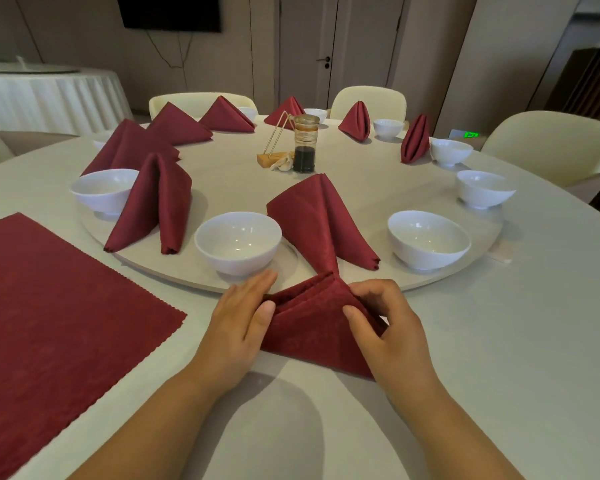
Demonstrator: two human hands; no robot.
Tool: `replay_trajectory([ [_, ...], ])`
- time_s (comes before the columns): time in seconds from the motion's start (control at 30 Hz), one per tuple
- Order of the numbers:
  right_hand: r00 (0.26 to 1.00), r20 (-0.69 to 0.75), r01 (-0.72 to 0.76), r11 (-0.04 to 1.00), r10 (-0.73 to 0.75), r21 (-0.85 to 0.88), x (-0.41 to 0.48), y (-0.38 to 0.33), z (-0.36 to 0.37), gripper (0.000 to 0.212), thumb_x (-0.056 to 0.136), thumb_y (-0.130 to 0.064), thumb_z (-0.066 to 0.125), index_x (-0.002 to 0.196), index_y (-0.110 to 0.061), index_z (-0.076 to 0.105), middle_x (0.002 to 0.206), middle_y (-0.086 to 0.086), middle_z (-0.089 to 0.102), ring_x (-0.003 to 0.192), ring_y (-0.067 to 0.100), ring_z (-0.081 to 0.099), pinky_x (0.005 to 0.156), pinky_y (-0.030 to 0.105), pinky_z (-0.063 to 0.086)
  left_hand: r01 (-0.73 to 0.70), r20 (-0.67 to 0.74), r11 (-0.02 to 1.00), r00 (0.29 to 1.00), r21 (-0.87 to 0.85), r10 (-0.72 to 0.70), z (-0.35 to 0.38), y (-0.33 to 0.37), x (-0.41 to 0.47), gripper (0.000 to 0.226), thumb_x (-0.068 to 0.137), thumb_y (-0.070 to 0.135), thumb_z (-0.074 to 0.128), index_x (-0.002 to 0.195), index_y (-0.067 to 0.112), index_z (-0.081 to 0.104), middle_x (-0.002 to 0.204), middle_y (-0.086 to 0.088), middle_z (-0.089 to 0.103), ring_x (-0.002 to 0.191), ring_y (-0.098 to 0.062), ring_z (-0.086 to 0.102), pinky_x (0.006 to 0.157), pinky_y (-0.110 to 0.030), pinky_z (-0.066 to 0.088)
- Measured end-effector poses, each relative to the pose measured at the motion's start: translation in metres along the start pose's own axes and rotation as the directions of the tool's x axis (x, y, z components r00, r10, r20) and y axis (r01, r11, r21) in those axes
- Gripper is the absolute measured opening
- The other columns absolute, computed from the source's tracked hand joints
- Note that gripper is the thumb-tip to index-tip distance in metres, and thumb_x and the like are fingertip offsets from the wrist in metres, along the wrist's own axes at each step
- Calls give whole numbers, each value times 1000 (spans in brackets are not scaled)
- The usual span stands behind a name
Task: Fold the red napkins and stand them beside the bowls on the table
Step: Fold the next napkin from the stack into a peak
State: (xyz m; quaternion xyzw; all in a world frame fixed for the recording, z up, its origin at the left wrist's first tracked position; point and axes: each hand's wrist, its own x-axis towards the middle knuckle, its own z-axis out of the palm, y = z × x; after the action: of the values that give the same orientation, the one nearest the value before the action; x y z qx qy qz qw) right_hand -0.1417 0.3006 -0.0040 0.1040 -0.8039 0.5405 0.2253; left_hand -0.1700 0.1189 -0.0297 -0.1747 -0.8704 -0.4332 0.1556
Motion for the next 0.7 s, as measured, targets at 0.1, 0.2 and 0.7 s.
replay_trajectory([
  [0.1,1000,-9,4,1000,-4,25,0,0,0,16,74,-21,53,82,-35,49,96,-26,59,87,-7,56,76,4,40,52,81,991,995,124,-62,-2,-5,2,67,71,73,8,127,39,23,131,25,23,128,8,17,99,2,-5],
  [0.2,1000,8,5,999,-5,47,-1,-1,1,13,73,-24,56,81,-32,51,93,-25,60,87,-5,56,75,5,40,8,120,968,992,253,-39,-5,-8,4,106,59,86,-15,137,31,32,134,24,21,127,10,10,95,4,-14],
  [0.7,1000,-18,1,995,1,96,3,-5,-10,9,68,-21,62,72,-27,56,84,-19,63,80,-3,58,71,4,40,97,10,851,993,515,-119,-16,-6,10,94,66,57,-16,132,33,45,141,16,40,136,-3,23,110,-24,-5],
])
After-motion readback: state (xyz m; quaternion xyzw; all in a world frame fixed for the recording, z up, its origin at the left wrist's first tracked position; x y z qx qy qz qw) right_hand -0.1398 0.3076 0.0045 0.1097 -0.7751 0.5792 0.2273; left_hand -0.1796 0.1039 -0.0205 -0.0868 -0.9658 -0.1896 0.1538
